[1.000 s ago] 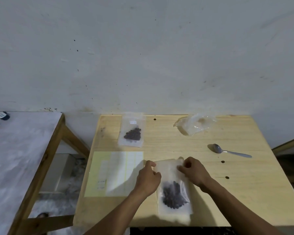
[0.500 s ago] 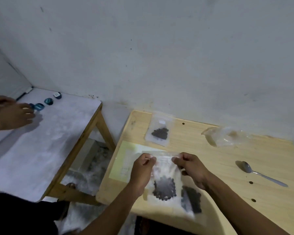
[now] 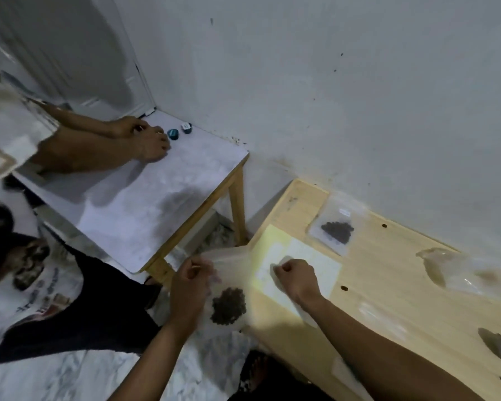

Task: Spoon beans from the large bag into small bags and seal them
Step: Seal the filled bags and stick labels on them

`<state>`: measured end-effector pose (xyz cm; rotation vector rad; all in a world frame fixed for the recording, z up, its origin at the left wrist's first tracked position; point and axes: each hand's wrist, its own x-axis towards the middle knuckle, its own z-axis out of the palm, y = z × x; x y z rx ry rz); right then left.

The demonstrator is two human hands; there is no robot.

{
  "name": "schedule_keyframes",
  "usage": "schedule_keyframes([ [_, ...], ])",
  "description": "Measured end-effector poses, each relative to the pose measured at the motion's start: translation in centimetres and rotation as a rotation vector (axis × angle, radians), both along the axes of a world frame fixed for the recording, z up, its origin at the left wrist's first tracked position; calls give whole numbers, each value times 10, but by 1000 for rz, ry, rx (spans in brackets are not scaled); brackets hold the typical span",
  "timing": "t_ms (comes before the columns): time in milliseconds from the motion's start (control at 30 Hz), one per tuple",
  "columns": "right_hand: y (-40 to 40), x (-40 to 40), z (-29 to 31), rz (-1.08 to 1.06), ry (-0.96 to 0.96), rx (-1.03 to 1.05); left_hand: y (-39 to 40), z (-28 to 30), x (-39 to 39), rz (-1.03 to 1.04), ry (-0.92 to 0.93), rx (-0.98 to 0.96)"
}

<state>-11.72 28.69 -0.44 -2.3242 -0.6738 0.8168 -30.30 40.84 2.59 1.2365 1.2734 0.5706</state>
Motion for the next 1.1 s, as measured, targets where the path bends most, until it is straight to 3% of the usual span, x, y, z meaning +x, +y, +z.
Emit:
schedule_keyframes([
  [133,15,-14,-11,26,-92,-67,4,1,-18,35,-24,2],
  [267,26,-23,-14,-80,-126,-136,4,-2,-20,42,-1,41],
  [600,39,-22,-21,-171,-18,-201,-2,5,-9,66,-47,46],
  [733,29,-15,-17,-236,107,68,-5,12,-1,30,-53,45],
  [833,13,-5,-10,-285,97,247,-7,17,10,-15,-46,42],
  [1100,-24,16,43,-164,71,563,-16,26,62,-257,-138,-56],
])
